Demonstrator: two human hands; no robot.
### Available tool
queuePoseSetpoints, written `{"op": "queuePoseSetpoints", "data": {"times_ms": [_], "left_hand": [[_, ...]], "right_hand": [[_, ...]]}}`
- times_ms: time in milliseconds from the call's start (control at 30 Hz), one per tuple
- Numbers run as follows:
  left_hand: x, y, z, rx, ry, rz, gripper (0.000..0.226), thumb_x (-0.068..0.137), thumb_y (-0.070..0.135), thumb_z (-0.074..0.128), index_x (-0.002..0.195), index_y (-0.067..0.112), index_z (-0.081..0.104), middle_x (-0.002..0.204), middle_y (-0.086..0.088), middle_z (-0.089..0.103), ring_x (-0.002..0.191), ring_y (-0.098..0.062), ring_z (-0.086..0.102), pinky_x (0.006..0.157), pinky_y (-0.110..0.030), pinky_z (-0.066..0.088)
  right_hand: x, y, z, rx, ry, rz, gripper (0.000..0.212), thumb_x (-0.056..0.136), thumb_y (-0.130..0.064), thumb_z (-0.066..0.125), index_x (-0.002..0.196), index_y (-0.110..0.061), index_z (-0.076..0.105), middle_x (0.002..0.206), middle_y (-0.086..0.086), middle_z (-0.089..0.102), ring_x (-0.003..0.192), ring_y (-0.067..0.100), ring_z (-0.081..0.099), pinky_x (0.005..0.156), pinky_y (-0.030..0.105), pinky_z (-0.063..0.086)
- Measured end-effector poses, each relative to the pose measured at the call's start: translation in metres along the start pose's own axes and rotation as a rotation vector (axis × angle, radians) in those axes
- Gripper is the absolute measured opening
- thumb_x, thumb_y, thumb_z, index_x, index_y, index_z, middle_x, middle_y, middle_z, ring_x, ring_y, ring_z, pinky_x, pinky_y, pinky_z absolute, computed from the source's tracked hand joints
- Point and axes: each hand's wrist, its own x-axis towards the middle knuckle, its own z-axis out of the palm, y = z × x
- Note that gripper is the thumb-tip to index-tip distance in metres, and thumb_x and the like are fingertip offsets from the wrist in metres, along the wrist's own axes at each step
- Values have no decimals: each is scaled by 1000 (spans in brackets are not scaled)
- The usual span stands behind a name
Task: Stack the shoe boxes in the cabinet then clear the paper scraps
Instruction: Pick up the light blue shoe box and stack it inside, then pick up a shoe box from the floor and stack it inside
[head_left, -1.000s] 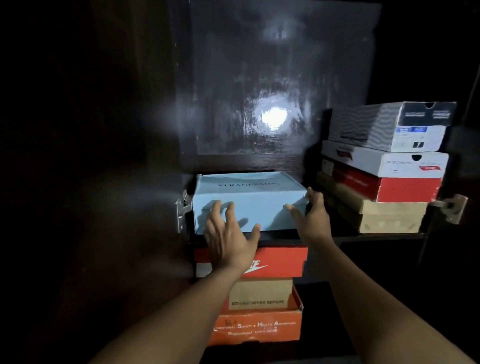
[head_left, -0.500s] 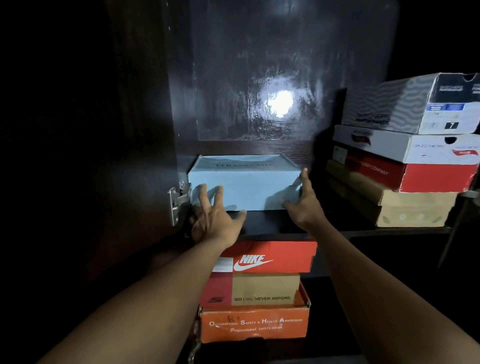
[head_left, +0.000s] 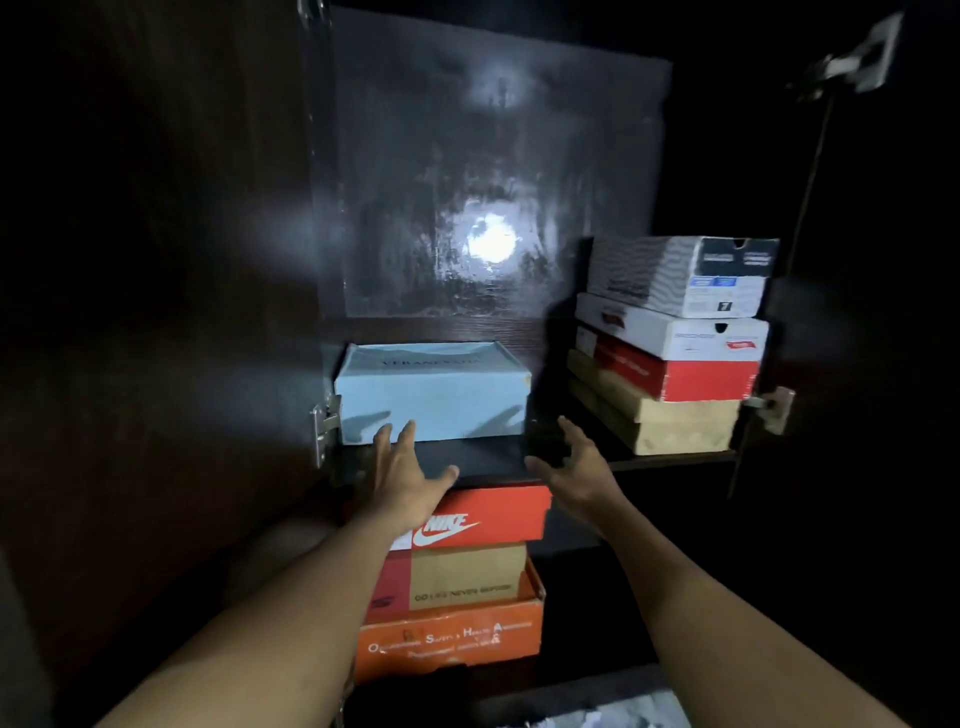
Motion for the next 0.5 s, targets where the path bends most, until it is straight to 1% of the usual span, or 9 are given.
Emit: {"op": "queuePoseSetpoints", "data": {"times_ms": [67,133,200,300,367,400,467,500], "left_hand": [[-27,14,7,19,-63,40,95,86,59,65,158,27,12,166,-1,0,153,-24,11,120,-50,23],[-59,31,18,10,-127,79,98,85,59,65,159,26,9,167,-3,-1,154,-22,7,120,-49,22],[-94,51,31,-7,-188,125,99,85,56,67,159,24,9,167,-7,1,154,-22,7,121,-44,21],[-148,83,53,-82,-294,222,102,84,55,69,159,19,11,166,-8,10,153,-22,9,123,-40,19],[-187,106,64,-132,-393,274,100,85,53,69,159,19,11,166,-7,12,153,-23,13,122,-39,20],[-206,117,69,-141,-437,300,99,85,53,69,159,20,11,166,-7,13,151,-24,18,120,-39,24],[-238,137,80,-137,-524,377,98,85,54,68,158,23,12,163,-5,15,145,-27,31,114,-42,34],[-250,147,86,-134,-579,425,98,85,55,68,158,24,12,163,-4,14,143,-27,34,113,-43,36]], "right_hand": [[-36,3,-28,-84,16,49,86,85,-28,77,153,-6,30,139,19,54,130,28,52,104,29,43],[-81,8,-59,-192,37,82,80,88,-29,73,152,-5,32,146,18,48,136,29,46,108,30,38],[-128,16,-92,-259,52,158,80,89,-35,71,153,-11,30,151,16,40,139,30,42,112,32,36],[-198,33,-139,-320,95,282,81,91,-39,68,155,-12,26,153,16,37,138,30,42,110,29,35],[-244,45,-167,-343,145,360,82,91,-41,67,155,-13,25,153,17,36,139,31,41,111,31,35],[-267,51,-179,-356,176,397,82,90,-42,67,155,-14,25,152,16,38,137,31,43,112,33,37],[-310,62,-203,-390,254,468,80,90,-41,68,153,-14,29,147,15,46,132,30,49,108,35,42],[-331,67,-214,-403,296,498,76,90,-37,69,152,-12,33,145,14,49,130,30,51,105,33,43]]}}
